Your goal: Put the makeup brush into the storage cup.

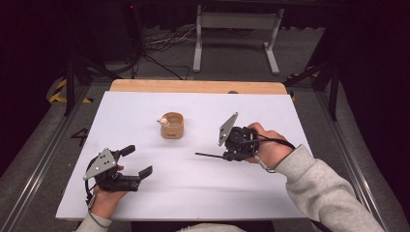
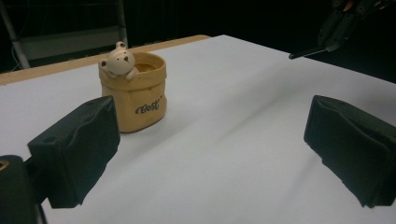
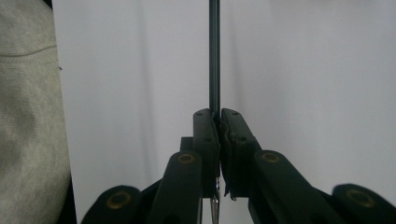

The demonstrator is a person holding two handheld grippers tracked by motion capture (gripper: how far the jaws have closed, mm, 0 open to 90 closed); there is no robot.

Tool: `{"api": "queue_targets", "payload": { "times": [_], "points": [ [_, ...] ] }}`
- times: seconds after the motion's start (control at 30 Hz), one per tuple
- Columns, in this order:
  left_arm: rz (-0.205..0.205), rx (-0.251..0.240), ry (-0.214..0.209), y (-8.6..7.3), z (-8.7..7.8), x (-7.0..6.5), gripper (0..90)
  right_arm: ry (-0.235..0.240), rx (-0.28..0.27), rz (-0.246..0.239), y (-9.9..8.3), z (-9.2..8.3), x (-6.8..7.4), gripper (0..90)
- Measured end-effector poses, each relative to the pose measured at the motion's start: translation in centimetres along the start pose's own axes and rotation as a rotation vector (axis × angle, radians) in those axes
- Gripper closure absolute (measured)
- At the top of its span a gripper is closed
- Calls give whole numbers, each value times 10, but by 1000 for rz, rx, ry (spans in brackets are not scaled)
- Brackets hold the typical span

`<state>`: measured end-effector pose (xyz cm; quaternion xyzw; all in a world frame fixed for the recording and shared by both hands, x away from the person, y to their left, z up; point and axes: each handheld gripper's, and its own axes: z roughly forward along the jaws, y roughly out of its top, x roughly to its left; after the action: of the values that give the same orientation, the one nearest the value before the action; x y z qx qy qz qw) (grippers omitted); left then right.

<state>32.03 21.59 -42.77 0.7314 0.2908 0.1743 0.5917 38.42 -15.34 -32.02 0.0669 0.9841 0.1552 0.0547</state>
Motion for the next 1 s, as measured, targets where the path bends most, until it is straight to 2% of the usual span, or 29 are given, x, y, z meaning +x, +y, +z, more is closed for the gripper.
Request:
{"api": "queue_targets", "payload": {
  "times": [0.1,0.37,0.63,0.7,0.83,1.0],
  "points": [
    [12,13,-11,3,3,-2,38,15,-10,-57,9,1,4,856],
    [56,44,-37,8,7,-2,40,40,-9,-105,22,9,8,856],
    [47,75,-104,19,8,2,26,42,-21,-119,31,11,11,856],
    [28,73,-121,20,6,4,22,41,-25,-121,32,11,12,856],
    [16,77,-147,22,4,7,19,47,-36,-126,34,11,13,857],
    [51,115,-174,28,6,4,18,55,-27,-130,35,16,14,856]
  ]
}}
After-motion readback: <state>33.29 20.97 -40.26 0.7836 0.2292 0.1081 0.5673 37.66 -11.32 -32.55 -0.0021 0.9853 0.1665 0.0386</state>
